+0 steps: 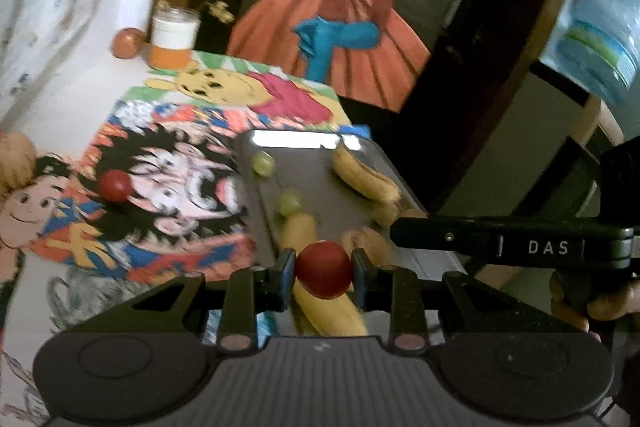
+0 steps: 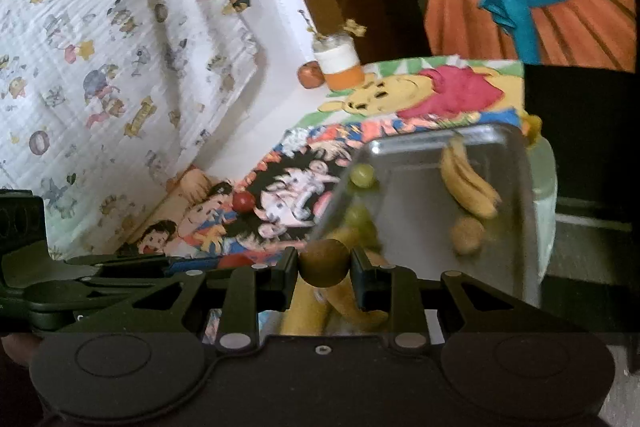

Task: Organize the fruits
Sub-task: 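Carry the brown fruit in the right tool while the left tool carries the tomato to the tray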

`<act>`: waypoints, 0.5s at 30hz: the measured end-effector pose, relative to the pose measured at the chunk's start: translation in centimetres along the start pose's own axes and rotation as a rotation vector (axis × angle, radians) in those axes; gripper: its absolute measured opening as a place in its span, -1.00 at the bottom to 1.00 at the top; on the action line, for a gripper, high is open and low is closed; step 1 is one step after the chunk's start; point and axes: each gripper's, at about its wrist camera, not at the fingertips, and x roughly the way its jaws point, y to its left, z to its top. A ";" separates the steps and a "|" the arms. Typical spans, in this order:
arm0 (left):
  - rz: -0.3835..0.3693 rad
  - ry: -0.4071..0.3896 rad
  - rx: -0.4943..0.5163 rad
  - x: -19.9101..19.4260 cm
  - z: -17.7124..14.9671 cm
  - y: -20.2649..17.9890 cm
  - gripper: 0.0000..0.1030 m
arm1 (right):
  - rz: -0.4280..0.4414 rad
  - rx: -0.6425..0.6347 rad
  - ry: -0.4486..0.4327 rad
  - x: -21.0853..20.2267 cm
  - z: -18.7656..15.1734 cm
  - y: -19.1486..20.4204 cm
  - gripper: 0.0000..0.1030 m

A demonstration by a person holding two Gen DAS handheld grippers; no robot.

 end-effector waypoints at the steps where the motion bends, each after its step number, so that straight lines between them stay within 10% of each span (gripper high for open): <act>1: -0.005 0.009 0.011 0.1 -0.3 -0.4 -0.37 | -0.007 0.000 0.002 -0.4 -0.5 -0.3 -0.41; 15: -0.012 0.096 0.154 2.5 -2.6 -5.3 -0.36 | -0.117 -0.027 -0.047 -3.5 -5.4 -3.7 -0.41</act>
